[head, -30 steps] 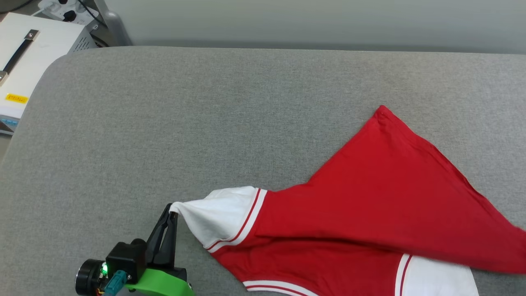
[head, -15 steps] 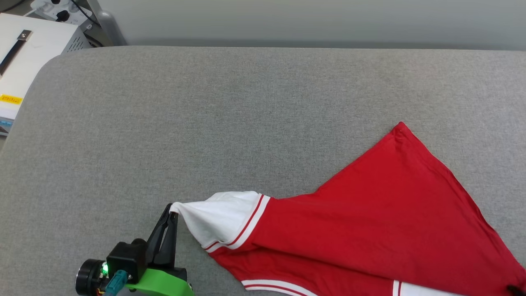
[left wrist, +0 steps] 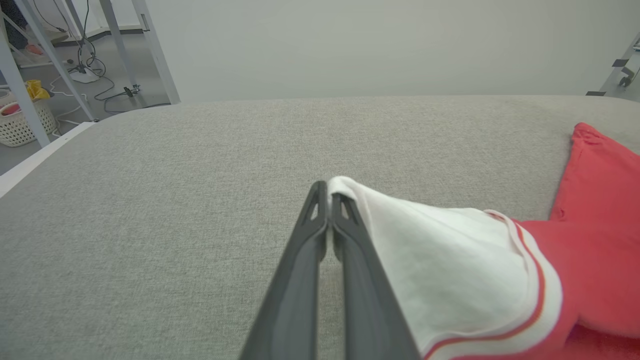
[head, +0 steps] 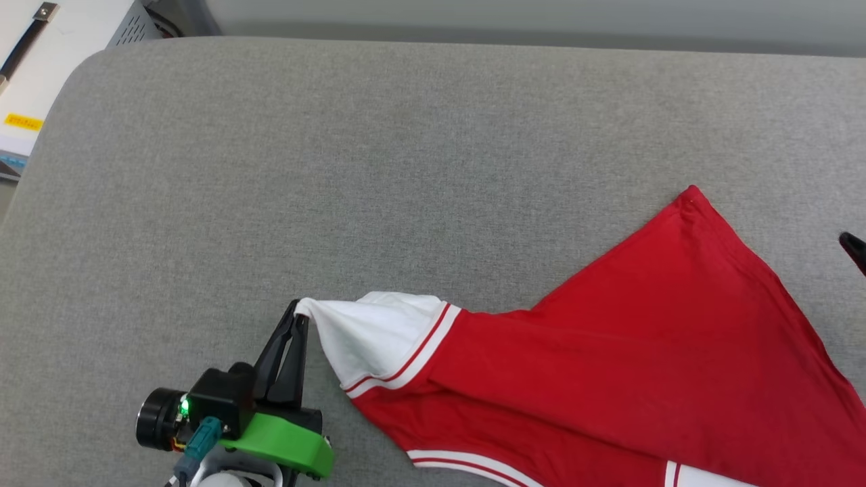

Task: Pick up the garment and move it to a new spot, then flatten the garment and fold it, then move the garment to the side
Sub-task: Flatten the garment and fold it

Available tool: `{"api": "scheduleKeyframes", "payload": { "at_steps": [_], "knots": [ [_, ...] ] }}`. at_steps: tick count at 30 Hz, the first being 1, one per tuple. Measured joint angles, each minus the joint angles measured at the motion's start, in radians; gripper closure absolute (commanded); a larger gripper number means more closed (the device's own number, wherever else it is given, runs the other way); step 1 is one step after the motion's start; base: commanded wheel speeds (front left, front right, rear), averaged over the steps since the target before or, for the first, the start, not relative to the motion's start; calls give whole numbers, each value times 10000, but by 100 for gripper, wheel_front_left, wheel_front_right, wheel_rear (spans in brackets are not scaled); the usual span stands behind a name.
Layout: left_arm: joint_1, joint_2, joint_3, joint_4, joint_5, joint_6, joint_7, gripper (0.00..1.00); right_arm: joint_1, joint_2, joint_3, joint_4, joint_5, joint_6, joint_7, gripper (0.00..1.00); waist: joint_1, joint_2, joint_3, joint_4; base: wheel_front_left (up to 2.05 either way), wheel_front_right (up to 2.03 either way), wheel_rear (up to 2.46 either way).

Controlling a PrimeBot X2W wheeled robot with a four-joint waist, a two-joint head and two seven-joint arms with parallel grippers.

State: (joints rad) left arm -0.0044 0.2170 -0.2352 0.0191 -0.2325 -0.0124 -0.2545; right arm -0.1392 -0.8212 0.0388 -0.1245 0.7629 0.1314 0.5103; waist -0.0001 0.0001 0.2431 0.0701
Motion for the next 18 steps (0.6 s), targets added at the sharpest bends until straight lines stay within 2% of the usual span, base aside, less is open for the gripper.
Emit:
{"api": "scheduleKeyframes", "payload": {
  "at_steps": [6,13,18],
  "knots": [
    [-590,-82,-230,-6,119,-65,-2,100,-2612,125,1791,155,-119,0,1684,0,0,0,527,283,0,0,0],
    [-1055,-316,-430,29,207,-146,-6,100,-5117,274,3814,1981,-288,0,3595,0,0,0,1085,785,0,0,0],
    [-1338,-579,-495,-19,286,-236,-12,100,-6121,671,4732,3565,-359,0,3948,0,1,0,1526,1138,0,0,0]
  ]
}}
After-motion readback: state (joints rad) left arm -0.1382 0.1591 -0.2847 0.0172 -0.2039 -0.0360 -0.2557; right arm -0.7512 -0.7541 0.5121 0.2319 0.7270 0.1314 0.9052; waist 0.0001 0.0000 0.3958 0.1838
